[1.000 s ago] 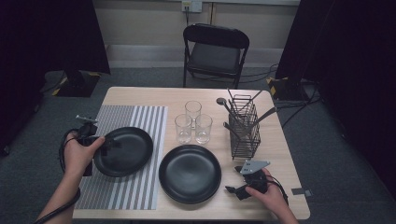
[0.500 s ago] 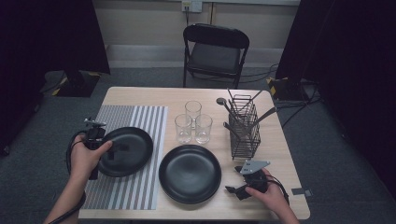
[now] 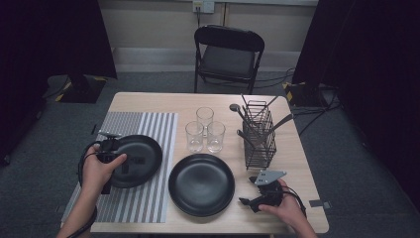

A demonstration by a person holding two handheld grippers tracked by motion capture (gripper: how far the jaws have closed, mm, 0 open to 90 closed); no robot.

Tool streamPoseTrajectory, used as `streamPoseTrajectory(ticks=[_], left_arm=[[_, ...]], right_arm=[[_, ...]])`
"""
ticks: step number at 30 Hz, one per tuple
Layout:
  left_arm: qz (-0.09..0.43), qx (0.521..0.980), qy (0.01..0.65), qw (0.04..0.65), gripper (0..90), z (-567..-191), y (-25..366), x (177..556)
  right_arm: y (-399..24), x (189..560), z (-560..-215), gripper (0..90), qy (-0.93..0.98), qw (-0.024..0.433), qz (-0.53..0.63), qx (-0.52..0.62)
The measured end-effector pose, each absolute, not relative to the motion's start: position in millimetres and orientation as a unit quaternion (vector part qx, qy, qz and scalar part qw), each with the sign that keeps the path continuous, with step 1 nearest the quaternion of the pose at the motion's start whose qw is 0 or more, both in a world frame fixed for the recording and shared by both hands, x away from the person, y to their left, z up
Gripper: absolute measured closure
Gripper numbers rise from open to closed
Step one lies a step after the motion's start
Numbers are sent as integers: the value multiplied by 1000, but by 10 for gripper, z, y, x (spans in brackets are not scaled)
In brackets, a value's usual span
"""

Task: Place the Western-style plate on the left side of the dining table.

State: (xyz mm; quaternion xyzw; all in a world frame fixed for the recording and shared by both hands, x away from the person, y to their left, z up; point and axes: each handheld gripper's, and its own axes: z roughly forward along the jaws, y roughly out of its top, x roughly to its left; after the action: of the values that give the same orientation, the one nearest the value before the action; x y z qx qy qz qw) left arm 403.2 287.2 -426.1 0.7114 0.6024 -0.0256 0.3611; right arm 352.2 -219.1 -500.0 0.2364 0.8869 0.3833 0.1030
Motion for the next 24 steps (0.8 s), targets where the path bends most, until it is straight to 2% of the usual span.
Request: streamPoseTrajectory(ticks=[16,24], left_arm=[[-21,719,588,370,310,-4268,2781,4001],[-36,733,571,369,290,-4275,2691,4018]], right_arm=[[-2198,3497,-5000,127,883,107,384,246],[-2229,3497,-4972,144,878,92,384,272]])
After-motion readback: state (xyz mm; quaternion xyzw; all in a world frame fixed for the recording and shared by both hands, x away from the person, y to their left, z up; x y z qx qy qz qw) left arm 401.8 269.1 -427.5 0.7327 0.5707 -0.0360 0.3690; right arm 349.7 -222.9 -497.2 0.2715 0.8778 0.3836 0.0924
